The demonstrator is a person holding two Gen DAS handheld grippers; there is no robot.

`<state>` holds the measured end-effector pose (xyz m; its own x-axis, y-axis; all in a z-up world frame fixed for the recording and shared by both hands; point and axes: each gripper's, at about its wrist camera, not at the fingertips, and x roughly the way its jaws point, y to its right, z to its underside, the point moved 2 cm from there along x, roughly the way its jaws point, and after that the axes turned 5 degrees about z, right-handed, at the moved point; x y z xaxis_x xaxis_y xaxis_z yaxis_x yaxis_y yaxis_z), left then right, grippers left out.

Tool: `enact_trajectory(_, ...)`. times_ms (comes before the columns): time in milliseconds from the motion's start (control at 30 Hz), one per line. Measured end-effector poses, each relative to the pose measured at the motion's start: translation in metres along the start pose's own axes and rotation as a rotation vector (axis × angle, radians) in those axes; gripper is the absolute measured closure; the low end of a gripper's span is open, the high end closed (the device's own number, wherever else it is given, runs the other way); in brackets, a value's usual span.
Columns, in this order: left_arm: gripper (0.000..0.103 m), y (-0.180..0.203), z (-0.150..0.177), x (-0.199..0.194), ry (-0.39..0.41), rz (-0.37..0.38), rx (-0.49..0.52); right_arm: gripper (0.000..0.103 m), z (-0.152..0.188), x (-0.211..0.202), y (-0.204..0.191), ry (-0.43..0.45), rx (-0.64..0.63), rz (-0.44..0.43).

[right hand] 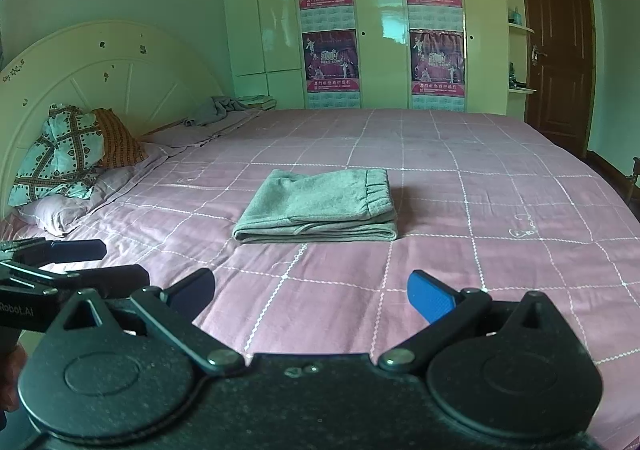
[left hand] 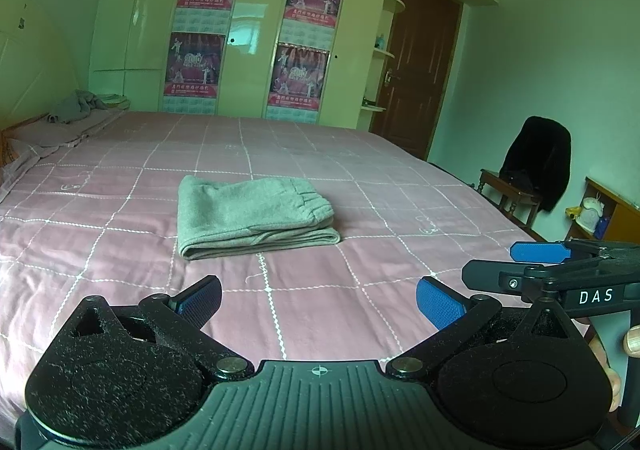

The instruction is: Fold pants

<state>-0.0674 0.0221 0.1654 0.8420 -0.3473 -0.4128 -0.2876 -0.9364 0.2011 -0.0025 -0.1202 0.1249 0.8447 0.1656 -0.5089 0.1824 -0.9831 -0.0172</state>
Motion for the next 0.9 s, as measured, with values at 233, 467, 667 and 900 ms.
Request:
enact_trajectory(233,0.000,-0.0008,-0.0003,-0.0003,0.001,0.001,-0.002,0.000,0.0000,-0.0003,-0.0007,0.000,0.000,0.001)
enact_trajectory(467,0.000,-0.0008,-0.0003,-0.0005,0.000,0.003,0.001,0.000,0.0000,0.0000,-0.0005,0.001,-0.002,0.000)
enact_trajectory(667,0.000,-0.0006,0.0001,-0.0003,0.000,0.002,0.001,0.000,0.0002,0.0002,-0.0007,0.001,0.000,0.001)
enact_trajectory(900,0.000,-0.0016,-0.0003,-0.0008,-0.002,0.005,-0.001,0.000,0.0002,0.0004,-0.0009,0.007,-0.001,0.003)
